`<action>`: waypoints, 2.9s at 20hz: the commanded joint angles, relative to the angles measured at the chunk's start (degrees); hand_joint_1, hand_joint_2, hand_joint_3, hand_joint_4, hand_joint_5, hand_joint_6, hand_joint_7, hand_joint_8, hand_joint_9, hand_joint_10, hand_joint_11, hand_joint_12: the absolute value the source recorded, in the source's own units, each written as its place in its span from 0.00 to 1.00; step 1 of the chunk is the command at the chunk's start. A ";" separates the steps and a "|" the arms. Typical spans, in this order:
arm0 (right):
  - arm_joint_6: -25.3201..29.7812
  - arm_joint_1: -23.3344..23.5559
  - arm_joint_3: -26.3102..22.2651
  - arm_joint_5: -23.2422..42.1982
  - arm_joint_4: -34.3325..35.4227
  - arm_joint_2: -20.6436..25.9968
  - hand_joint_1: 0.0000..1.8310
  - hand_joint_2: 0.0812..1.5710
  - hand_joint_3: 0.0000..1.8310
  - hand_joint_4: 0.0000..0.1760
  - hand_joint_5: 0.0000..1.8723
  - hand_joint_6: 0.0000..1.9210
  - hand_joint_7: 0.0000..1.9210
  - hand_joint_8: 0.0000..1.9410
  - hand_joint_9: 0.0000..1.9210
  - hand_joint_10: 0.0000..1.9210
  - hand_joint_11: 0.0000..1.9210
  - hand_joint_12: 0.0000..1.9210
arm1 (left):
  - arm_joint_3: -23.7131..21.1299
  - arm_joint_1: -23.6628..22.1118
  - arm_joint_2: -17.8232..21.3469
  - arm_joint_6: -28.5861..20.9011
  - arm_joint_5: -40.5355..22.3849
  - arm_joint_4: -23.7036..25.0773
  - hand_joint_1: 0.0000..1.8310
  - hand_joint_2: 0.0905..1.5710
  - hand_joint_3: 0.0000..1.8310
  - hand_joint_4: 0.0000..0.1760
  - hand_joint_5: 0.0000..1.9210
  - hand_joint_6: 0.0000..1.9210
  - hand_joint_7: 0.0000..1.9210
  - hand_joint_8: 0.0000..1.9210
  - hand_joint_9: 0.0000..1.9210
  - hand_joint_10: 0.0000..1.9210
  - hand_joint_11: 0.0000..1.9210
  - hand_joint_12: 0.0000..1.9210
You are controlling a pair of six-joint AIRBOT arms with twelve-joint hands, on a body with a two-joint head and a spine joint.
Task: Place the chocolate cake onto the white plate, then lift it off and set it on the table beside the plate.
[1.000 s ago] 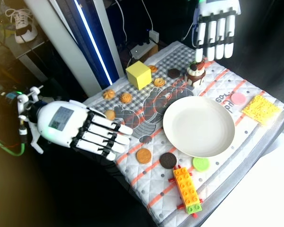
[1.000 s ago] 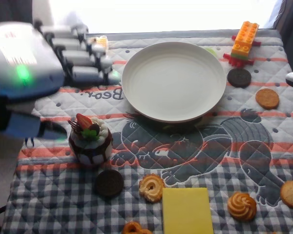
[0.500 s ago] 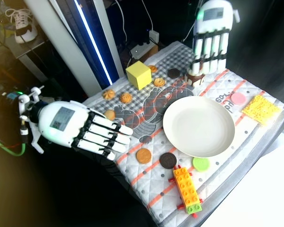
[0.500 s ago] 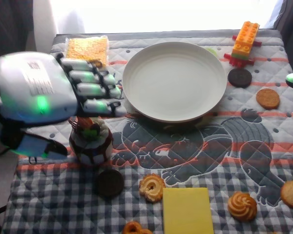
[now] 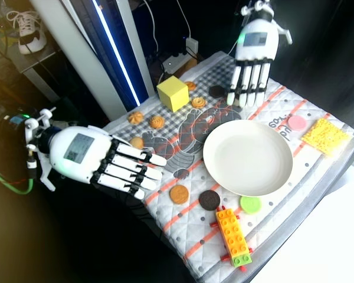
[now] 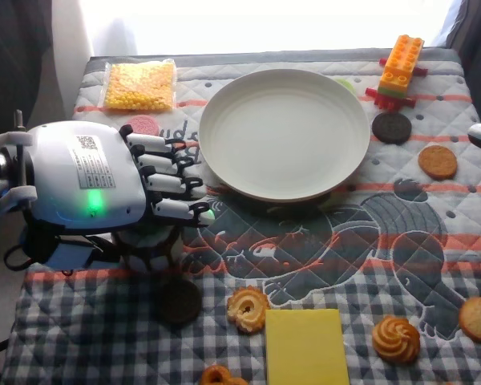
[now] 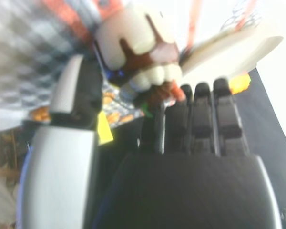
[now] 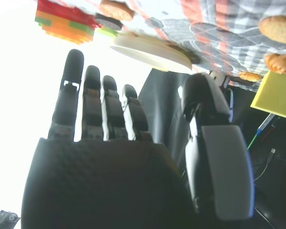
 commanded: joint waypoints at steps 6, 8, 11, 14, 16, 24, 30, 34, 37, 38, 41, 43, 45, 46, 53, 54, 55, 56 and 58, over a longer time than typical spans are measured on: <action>0.17 0.50 0.51 6.12 0.94 0.08 0.29 0.82 0.00 0.28 0.00 0.00 0.05 0.00 0.00 0.18 0.00 0.48 | 0.40 -1.10 0.33 0.08 -2.07 -2.20 0.67 0.78 0.00 0.00 0.07 0.73 0.01 0.85 0.02 0.97 0.03 1.00; 0.17 0.47 0.52 6.11 0.94 0.04 0.29 0.81 0.00 0.46 0.00 0.00 0.05 0.00 0.00 0.17 0.00 0.49 | 0.37 -2.00 0.55 0.08 -2.39 -2.07 0.66 0.79 0.00 0.00 0.08 0.69 0.01 0.83 0.02 0.92 0.00 1.00; 0.17 0.47 0.56 6.12 0.97 0.04 0.27 0.80 0.00 0.44 0.00 0.00 0.06 0.00 0.00 0.18 0.00 0.50 | 0.36 -3.76 0.61 0.08 -2.33 -1.18 0.55 0.90 0.01 0.00 0.23 0.88 0.18 0.97 0.09 0.97 0.11 1.00; 0.17 0.47 0.57 6.13 0.98 0.02 0.28 0.80 0.00 0.20 0.00 0.00 0.04 0.00 0.00 0.17 0.00 0.49 | 0.44 -5.88 0.36 0.08 -1.61 0.17 0.55 0.91 0.00 0.00 0.24 0.88 0.22 1.00 0.11 0.99 0.14 1.00; 0.17 0.47 0.62 6.14 1.00 -0.08 0.28 0.80 0.00 0.25 0.00 0.00 0.03 0.00 0.02 0.14 0.00 0.39 | 0.71 -7.34 -0.18 0.08 -0.81 1.01 0.65 0.88 0.00 0.00 0.13 0.77 0.24 0.95 0.11 1.00 0.13 1.00; 0.48 0.48 0.67 6.18 1.19 -0.12 0.29 0.80 0.00 0.22 0.00 0.00 0.01 0.00 0.01 0.09 0.00 0.42 | 4.25 -11.93 -5.56 0.08 3.21 -1.97 0.70 0.81 0.00 0.00 0.11 0.76 0.33 0.81 0.22 0.98 0.28 1.00; 0.58 0.43 0.68 6.16 1.19 -0.12 0.27 0.81 0.00 0.06 0.00 0.00 0.02 0.00 0.00 0.13 0.00 0.40 | 10.35 -12.48 -13.68 0.08 5.43 -4.45 0.70 0.81 0.00 0.00 0.07 0.86 0.32 0.82 0.22 0.95 0.31 1.00; 1.02 0.27 0.78 6.14 1.19 -0.11 0.27 0.81 0.00 0.29 0.00 0.00 0.02 0.00 0.01 0.08 0.00 0.28 | 14.60 -11.92 -19.89 0.08 7.06 -5.01 0.69 0.81 0.00 0.00 0.12 0.77 0.31 0.83 0.22 0.94 0.28 1.00; 1.14 0.12 0.82 6.12 1.19 -0.11 0.28 0.82 0.00 0.06 0.00 0.00 0.01 0.00 0.02 0.06 0.00 0.30 | 17.40 -11.52 -23.45 0.08 7.95 -5.53 0.63 0.75 0.00 0.00 0.10 0.68 0.19 0.68 0.20 0.85 0.19 1.00; 1.16 0.11 0.84 6.12 1.19 -0.11 0.28 0.82 0.00 0.01 0.00 0.00 0.01 0.00 0.04 0.06 0.00 0.33 | 18.21 -11.46 -24.58 0.08 8.38 -5.61 0.62 0.75 0.00 0.00 0.11 0.65 0.20 0.68 0.21 0.86 0.20 1.00; 1.45 -0.12 0.93 6.11 1.26 -0.11 0.28 0.84 0.01 0.06 0.00 0.00 0.00 0.00 0.03 0.05 0.00 0.32 | 19.72 -11.13 -26.80 0.08 8.68 -5.62 0.70 0.80 0.00 0.00 0.12 0.72 0.33 0.81 0.22 0.95 0.28 1.00; 1.58 -0.16 0.96 6.11 1.27 -0.11 0.30 0.91 0.02 0.07 0.00 0.00 0.02 0.00 0.03 0.05 0.00 0.43 | 20.16 -10.74 -27.58 0.08 8.70 -5.59 0.69 0.79 0.00 0.00 0.10 0.76 0.30 0.80 0.22 0.95 0.28 1.00; 1.68 -0.25 1.02 6.11 1.28 -0.10 0.41 0.96 0.04 0.01 0.00 0.00 0.01 0.00 0.02 0.05 0.00 0.41 | 20.89 -10.07 -28.45 0.08 9.09 -5.60 0.66 0.76 0.00 0.02 0.07 0.73 0.18 0.68 0.15 0.84 0.15 1.00; 1.73 -0.27 1.04 6.11 1.28 -0.10 0.41 0.96 0.04 0.00 0.00 0.00 0.00 0.00 0.02 0.04 0.00 0.32 | 21.14 -9.76 -28.76 0.08 9.19 -5.62 0.65 0.73 0.00 0.00 0.07 0.64 0.15 0.58 0.13 0.75 0.11 0.99; 1.97 -0.51 1.08 6.13 1.44 -0.10 0.41 0.95 0.03 0.06 0.00 0.00 0.01 0.00 0.04 0.04 0.00 0.27 | 20.99 -9.65 -28.79 0.08 8.77 -5.50 0.40 0.63 0.00 0.80 0.00 0.01 0.00 0.00 0.00 0.01 0.00 0.21; 1.97 -0.55 1.08 6.13 1.45 -0.10 0.38 0.94 0.03 0.00 0.00 0.00 0.03 0.01 0.03 0.03 0.00 0.33 | 20.64 -9.83 -28.13 0.08 8.35 -5.67 0.40 0.60 0.00 0.96 0.00 0.00 0.00 0.00 0.00 0.00 0.00 0.04; 2.00 -0.60 1.07 6.13 1.49 -0.10 0.38 0.94 0.03 0.00 0.00 0.00 0.03 0.00 0.04 0.03 0.00 0.36 | 20.27 -10.07 -27.34 0.08 7.74 -6.26 0.39 0.58 0.00 0.99 0.00 0.00 0.00 0.00 0.00 0.00 0.00 0.01; 2.13 -0.66 1.07 6.14 1.53 -0.10 0.38 0.94 0.03 0.00 0.00 0.00 0.01 0.00 0.04 0.04 0.00 0.42 | 19.57 -10.42 -25.93 0.08 6.68 -8.54 0.37 0.56 0.00 1.00 0.00 0.00 0.00 0.00 0.00 0.00 0.00 0.00; 2.21 -0.66 1.06 6.14 1.53 -0.11 0.38 0.93 0.02 0.00 0.00 0.00 0.00 0.00 0.04 0.03 0.00 0.41 | 18.43 -10.93 -24.04 0.08 5.42 -10.90 0.37 0.55 0.00 1.00 0.00 0.00 0.00 0.00 0.00 0.00 0.03 0.01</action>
